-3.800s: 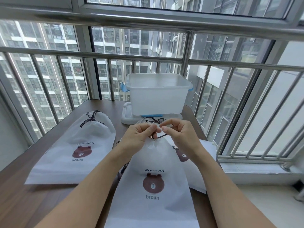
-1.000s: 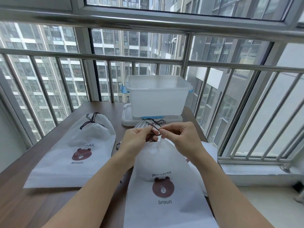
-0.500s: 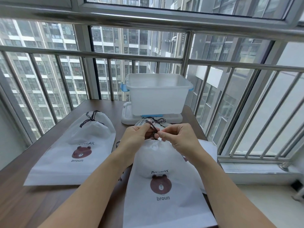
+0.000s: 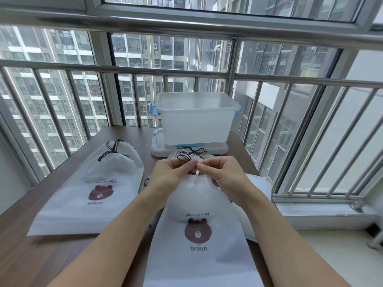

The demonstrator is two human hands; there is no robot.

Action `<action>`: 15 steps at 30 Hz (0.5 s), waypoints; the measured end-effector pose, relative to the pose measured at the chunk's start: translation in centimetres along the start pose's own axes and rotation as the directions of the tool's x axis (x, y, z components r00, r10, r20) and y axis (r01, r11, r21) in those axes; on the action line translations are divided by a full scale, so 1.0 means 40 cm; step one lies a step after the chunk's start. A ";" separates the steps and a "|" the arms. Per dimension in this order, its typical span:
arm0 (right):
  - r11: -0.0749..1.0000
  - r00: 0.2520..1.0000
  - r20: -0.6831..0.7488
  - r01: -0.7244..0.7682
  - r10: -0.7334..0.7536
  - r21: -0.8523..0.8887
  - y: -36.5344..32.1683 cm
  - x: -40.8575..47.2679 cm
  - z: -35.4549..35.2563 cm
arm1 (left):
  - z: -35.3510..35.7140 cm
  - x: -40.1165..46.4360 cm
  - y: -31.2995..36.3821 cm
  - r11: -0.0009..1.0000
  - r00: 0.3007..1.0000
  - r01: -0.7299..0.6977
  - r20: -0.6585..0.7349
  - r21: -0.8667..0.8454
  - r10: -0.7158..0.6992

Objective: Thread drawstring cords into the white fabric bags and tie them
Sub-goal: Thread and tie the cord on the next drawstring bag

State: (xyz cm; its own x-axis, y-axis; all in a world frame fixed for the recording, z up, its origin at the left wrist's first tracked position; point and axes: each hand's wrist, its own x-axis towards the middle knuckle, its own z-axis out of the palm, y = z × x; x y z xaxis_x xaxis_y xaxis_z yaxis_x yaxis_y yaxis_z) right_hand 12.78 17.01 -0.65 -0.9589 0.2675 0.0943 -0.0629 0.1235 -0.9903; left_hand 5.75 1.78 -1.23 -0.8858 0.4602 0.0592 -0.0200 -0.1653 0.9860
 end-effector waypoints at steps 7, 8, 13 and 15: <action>0.998 0.997 0.071 0.001 -0.005 0.061 -0.002 0.005 -0.027 | -0.006 0.012 -0.004 0.994 0.995 -0.101 0.009 0.049 0.100; 0.999 0.999 0.050 0.012 -0.014 0.047 -0.002 0.006 -0.029 | -0.007 0.014 -0.004 0.991 0.993 -0.114 0.011 0.063 0.114; 0.998 0.998 -0.028 0.059 -0.059 -0.009 -0.002 0.008 -0.021 | -0.007 0.022 -0.010 0.981 0.986 -0.162 0.047 0.104 0.158; 0.997 0.995 -0.057 0.078 -0.078 0.012 -0.002 0.008 -0.018 | -0.006 0.023 -0.015 0.980 0.988 -0.149 0.061 0.129 0.142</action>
State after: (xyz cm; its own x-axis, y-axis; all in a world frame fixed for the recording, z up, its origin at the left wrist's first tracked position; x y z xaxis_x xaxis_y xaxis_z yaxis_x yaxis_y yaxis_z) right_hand 12.66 17.77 -0.48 -0.9340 0.3108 0.1764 -0.1410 0.1329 -0.9810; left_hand 4.84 2.08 -1.82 -0.8500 0.4839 0.2081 0.1723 -0.1179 0.9780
